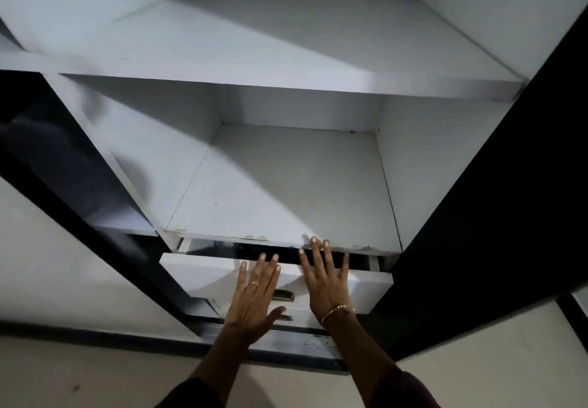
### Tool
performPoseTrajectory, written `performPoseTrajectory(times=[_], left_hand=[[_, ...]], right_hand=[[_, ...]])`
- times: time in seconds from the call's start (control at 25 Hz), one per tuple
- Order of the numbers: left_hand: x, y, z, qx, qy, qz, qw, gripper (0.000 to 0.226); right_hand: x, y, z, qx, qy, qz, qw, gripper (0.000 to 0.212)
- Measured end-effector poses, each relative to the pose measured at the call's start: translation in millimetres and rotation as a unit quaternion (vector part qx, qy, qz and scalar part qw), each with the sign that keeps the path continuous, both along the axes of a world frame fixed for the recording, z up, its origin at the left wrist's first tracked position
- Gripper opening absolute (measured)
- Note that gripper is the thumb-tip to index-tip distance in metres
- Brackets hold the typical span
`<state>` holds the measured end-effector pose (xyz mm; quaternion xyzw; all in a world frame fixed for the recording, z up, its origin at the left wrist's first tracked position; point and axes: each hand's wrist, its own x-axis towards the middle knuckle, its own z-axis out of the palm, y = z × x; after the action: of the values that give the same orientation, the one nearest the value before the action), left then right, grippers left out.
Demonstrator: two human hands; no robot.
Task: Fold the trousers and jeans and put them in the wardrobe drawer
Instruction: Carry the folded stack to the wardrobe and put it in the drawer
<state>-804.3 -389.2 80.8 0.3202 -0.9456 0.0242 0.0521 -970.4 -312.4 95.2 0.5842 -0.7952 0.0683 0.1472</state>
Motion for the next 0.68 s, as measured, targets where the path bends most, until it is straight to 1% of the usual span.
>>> performPoseTrajectory(times=[0.08,0.16,0.24,0.32,0.48,0.56,0.68], left_hand=[[2,-3,-7,0.012,0.007,0.026,1.0,0.087],[3,-1,-10,0.038,-0.001,0.057,0.998,0.099],[0,-1,-12,0.075,-0.013,0.071,0.995,0.104],[-4,-1,-14,0.106,-0.005,0.073,0.992,0.104],[-9,-13,-18,0.105,-0.01,0.074,0.992,0.105],[-11,-20,-18,0.086,-0.01,0.062,0.994,0.108],[-14,-31,-19,0.086,-0.016,0.047,0.995,0.116]], right_hand=[[4,5,-8,-0.027,-0.025,-0.026,0.999,0.085],[18,16,-22,-0.014,-0.037,0.004,0.999,0.083],[31,21,-32,0.029,-0.084,0.019,0.996,0.099],[32,16,-33,0.055,-0.131,0.008,0.99,0.108],[29,3,-28,0.085,-0.173,-0.003,0.981,0.112],[29,-1,-28,0.102,-0.178,-0.009,0.979,0.113],[25,-8,-31,0.105,-0.17,-0.021,0.98,0.117]])
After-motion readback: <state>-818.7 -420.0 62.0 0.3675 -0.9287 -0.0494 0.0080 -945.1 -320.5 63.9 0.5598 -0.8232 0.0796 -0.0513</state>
